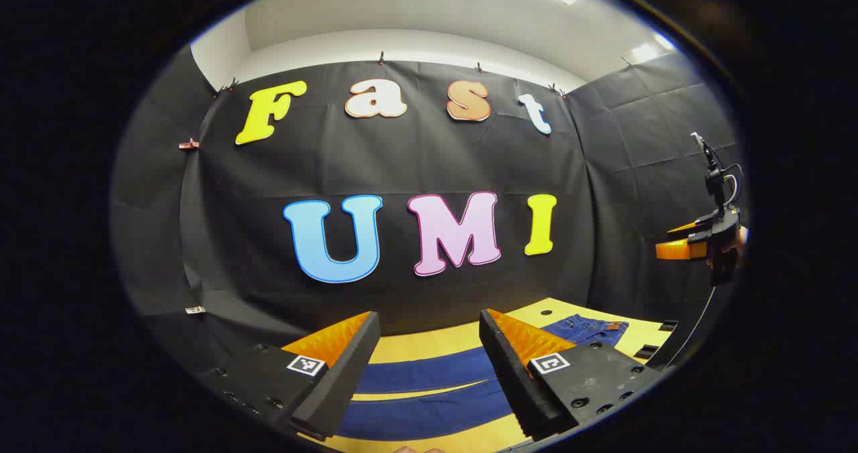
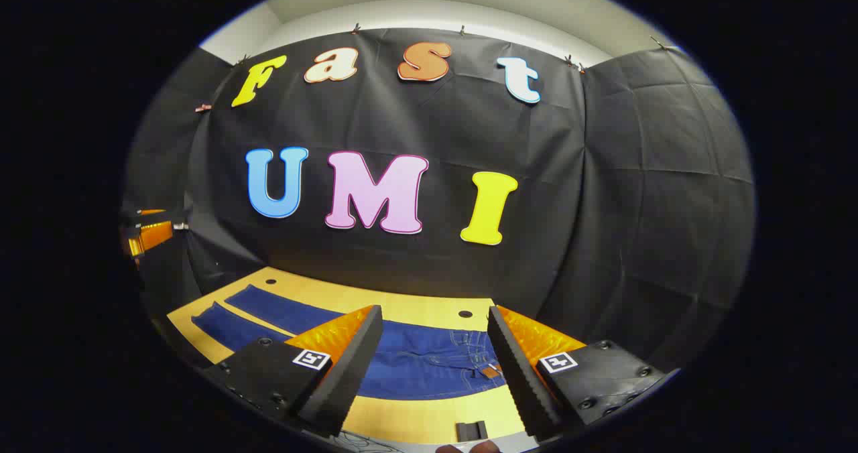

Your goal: Grasp the waist and the cuffs of the jeans and fold them to make the two legs overlap; first hold the waist and fold one-third of the jeans toward the cuffs, then hold the cuffs and fold the remaining one-third in the same direction to finish folding.

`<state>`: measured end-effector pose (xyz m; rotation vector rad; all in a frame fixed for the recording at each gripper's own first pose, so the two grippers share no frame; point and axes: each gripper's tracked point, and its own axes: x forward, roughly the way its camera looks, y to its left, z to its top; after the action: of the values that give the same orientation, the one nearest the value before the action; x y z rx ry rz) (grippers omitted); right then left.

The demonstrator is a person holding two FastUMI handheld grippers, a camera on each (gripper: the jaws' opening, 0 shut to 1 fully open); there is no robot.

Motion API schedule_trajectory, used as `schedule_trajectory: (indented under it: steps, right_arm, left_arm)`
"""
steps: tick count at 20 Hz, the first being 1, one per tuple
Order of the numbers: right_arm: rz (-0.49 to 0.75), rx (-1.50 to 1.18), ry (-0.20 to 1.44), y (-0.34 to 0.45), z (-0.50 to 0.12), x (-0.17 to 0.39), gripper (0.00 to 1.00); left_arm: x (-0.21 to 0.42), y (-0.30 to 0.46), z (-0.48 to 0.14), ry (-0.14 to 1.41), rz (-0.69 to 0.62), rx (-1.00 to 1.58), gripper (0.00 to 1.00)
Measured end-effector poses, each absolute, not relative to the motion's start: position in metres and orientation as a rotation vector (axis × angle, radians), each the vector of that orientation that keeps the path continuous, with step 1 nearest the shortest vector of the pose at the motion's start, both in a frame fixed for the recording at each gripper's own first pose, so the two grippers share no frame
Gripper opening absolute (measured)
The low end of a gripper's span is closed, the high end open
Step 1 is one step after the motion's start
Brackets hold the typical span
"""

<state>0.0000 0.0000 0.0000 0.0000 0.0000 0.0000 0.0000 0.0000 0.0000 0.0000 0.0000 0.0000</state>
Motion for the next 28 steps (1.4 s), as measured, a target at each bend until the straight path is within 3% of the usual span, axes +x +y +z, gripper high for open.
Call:
schedule_trajectory:
  steps: [28]
  right_arm:
    - [0.07, -0.103, 0.02, 0.033, -0.018, 0.008, 0.97]
  left_arm:
    - [-0.026, 0.035, -0.037, 0.066, -0.031, 0.039, 0.96]
